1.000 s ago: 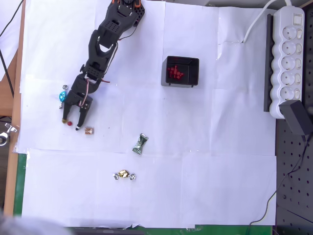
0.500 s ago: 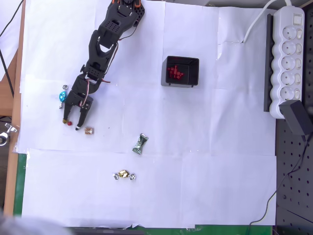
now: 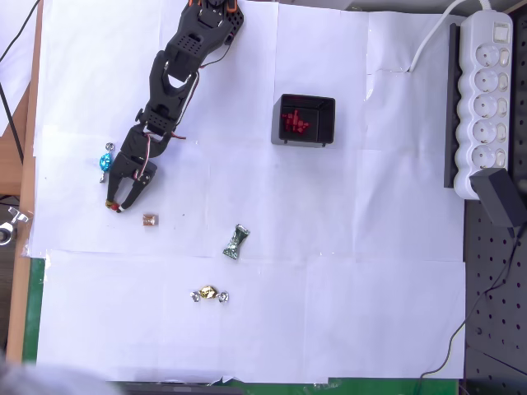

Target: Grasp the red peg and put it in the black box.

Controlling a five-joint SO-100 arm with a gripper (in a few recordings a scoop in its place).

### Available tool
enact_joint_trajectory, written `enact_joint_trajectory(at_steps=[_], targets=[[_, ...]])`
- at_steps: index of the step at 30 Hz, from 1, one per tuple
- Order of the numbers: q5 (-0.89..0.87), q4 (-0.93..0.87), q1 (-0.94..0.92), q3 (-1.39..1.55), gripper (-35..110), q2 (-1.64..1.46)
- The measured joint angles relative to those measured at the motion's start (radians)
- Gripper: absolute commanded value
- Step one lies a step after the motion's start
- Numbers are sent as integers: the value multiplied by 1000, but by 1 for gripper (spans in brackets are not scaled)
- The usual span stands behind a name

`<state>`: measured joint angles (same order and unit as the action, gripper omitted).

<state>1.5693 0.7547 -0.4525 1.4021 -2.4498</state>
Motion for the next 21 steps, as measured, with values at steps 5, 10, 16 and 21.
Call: enact_joint_trajectory(at_steps=[5, 10, 16, 21], targets=[[-44, -270, -9, 2, 0, 132], [-109, -845, 9, 61, 0, 356], [-183, -1477, 106, 176, 0, 620], [-204, -1816, 264, 215, 0, 848]])
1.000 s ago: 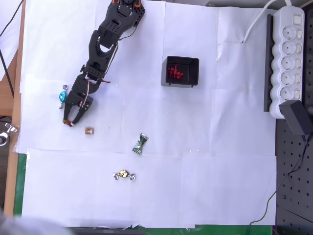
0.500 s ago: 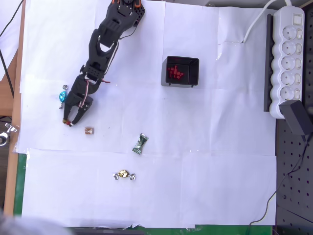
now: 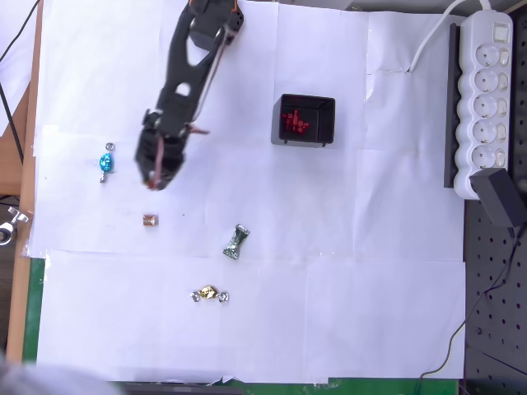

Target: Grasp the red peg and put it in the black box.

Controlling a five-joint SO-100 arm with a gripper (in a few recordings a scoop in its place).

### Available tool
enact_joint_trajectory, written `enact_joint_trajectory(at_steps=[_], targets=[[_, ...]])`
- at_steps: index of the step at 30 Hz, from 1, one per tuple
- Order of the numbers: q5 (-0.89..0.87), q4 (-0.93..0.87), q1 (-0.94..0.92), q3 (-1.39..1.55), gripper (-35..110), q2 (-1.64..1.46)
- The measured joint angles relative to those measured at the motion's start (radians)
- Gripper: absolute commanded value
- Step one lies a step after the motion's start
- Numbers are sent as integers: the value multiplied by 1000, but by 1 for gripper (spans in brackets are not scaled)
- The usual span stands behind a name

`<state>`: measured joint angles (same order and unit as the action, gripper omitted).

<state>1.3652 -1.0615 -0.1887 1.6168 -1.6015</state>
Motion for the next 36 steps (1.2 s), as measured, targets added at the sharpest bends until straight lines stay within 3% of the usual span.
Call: enact_joint_trajectory(at_steps=[7, 13, 36], targets=[[-120, -434, 324, 117, 0, 207], [-164, -531, 604, 140, 0, 238], [-210, -365, 897, 117, 3, 118]])
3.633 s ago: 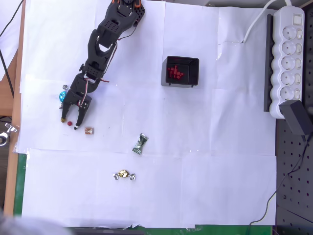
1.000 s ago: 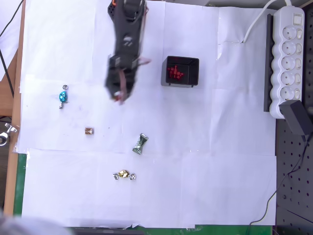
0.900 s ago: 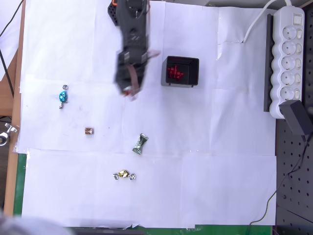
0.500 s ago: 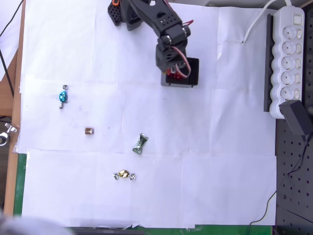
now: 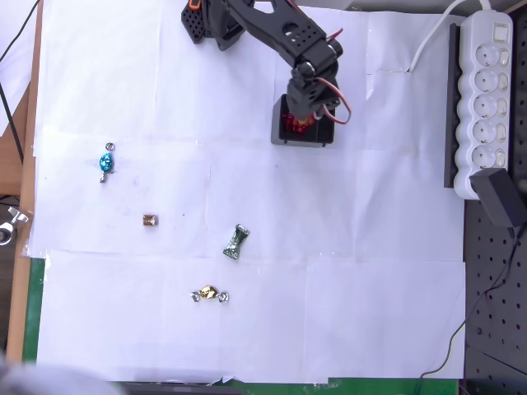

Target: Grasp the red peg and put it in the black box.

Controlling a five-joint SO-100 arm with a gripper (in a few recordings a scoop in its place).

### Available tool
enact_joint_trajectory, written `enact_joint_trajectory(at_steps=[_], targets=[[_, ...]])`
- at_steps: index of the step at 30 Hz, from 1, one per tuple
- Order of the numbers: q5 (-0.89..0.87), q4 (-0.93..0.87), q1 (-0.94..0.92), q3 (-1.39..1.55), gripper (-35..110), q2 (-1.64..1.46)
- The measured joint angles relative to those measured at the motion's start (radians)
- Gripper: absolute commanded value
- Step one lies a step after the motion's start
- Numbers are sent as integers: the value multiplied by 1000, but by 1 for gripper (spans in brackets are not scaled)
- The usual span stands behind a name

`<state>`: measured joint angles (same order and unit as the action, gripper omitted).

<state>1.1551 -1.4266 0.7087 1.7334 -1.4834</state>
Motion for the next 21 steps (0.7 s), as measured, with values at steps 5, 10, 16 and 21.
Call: enact_joint_trajectory(at_steps=[5, 10, 16, 21], targets=[[109, -25, 17, -3, 28, -2], [160, -60, 0, -3, 31, -2], [167, -46, -11, -3, 31, -2], [158, -46, -11, -3, 26, 0]])
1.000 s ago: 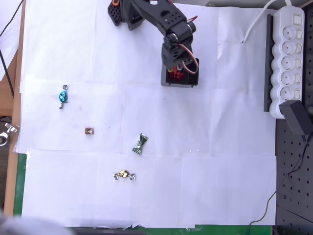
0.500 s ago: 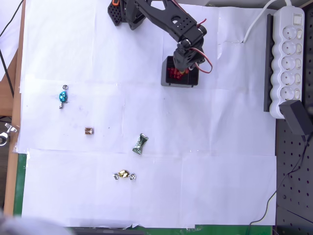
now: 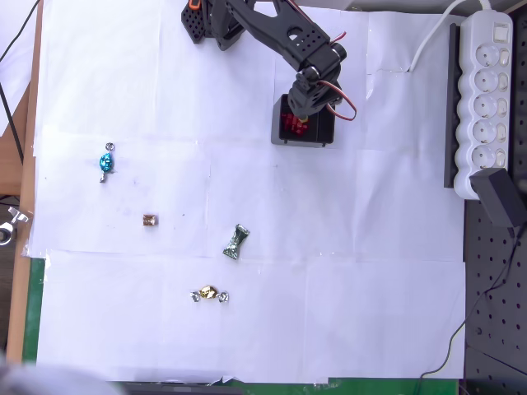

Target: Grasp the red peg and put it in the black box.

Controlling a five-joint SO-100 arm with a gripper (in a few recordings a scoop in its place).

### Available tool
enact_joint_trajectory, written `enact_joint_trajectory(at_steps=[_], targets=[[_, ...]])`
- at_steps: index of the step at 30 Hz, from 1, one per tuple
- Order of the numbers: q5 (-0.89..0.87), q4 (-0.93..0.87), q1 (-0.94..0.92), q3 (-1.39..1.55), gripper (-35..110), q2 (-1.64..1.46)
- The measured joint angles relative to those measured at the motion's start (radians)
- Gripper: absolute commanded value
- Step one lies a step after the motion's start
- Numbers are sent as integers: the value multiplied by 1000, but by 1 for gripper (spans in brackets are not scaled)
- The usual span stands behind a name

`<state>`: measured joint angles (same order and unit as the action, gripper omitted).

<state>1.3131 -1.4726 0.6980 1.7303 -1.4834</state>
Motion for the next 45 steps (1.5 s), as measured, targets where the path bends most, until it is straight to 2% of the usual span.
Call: enact_joint_trajectory(at_steps=[3, 7, 11, 15, 19, 23, 31, 35, 40, 45], targets=[[29, 12, -31, -2, 1, 14], [118, 123, -133, -109, 0, 132], [270, 460, -290, -387, 0, 311], [302, 888, -466, -652, 0, 422], [341, 1011, -577, -841, 0, 509], [373, 1006, -632, -1091, 0, 704], [393, 828, -638, -1539, 0, 1241], [388, 762, -663, -1657, 0, 1440], [298, 755, -670, -1709, 0, 1615], [247, 653, -678, -1709, 0, 1621]])
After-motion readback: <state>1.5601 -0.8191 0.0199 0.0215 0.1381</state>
